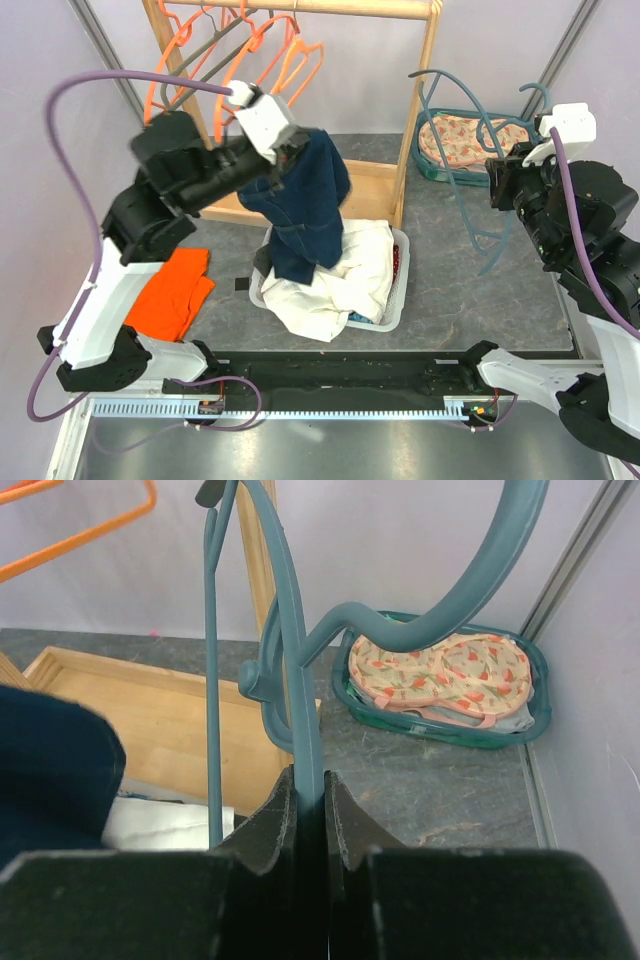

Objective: Remove the skirt from the hanger

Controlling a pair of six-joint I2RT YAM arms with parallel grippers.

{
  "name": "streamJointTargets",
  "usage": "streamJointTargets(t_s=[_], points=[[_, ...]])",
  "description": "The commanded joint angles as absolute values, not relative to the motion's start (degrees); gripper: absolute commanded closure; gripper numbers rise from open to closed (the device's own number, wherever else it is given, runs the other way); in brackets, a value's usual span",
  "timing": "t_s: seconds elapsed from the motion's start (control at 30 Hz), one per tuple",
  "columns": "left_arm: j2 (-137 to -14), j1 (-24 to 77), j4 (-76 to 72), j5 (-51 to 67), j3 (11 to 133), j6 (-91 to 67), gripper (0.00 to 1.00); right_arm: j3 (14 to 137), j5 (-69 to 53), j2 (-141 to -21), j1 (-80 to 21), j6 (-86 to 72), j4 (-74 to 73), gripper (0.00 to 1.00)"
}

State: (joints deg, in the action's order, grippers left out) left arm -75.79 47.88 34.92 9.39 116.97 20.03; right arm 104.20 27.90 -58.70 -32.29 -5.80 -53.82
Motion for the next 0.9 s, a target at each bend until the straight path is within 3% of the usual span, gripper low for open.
streamJointTargets(t_s=[0.0, 0.6, 0.87], points=[[-72.43, 49.92, 30.49, 8.88, 109.88, 20.48, 0.98, 103.98, 27.77, -58.89, -32.26, -6.07, -51.15, 1.00], [-72.68, 58.35, 40.16, 16.78, 96.14, 8.62, 0.98, 105.91, 29.35, -64.86, -32.26, -7.29, -51.59, 1.00], [-78.13, 63.90, 45.42, 9.69, 93.96, 13.27, 0.98, 109.68, 27.42, -72.23, -32.26, -9.05, -53.26, 1.00]])
